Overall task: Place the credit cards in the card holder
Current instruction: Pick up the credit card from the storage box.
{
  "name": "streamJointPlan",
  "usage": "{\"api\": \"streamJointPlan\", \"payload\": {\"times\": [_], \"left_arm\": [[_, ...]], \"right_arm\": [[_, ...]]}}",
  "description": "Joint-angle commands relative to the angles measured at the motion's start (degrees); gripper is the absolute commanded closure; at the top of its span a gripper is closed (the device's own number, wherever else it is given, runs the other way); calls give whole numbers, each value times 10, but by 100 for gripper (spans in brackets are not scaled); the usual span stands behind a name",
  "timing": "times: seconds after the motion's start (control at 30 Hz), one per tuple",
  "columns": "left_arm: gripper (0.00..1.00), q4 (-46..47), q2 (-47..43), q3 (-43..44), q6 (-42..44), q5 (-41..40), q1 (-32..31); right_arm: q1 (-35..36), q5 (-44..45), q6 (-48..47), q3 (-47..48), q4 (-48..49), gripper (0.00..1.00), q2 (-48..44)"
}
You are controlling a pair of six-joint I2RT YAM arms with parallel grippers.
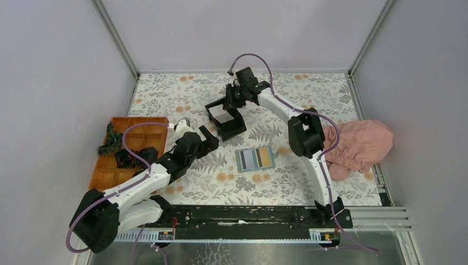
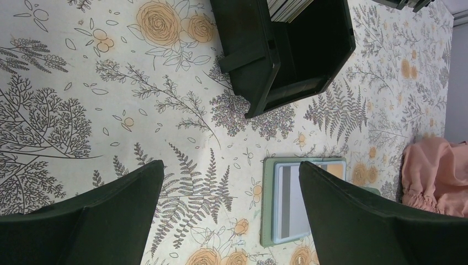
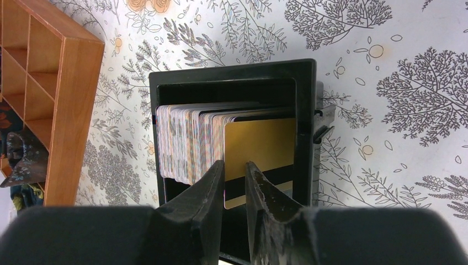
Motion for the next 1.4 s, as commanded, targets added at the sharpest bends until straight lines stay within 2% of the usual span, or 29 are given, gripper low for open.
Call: {"api": "streamJointPlan", "payload": {"times": [0.0, 0.6, 0.83, 0.97, 1.07, 1.13, 1.27, 1.37], "left_arm": [[0, 30, -1, 1, 11, 8, 6], [0, 29, 1, 2, 7, 16, 12], [0, 30, -1, 2, 7, 18, 14], [0, 32, 1, 4, 6, 20, 15], [0, 34, 0, 4, 5, 19, 16], [0, 36, 1, 4, 5, 17, 16], [0, 49, -1, 5, 8, 14, 17], [0, 68, -4, 9, 19, 14, 18]], "right_arm": [[1, -22, 9, -2, 15, 74, -44], [1, -4, 3, -11, 12, 77, -72], [1, 35, -17, -15, -4, 80, -80], [4, 74, -44, -18, -22, 84, -82], [10, 115, -66, -27, -30, 94, -87], [15, 148, -81, -41, -26, 100, -94], [23, 192, -101, -99, 10, 100, -127], [27, 210, -111, -161, 56, 100, -184]]}}
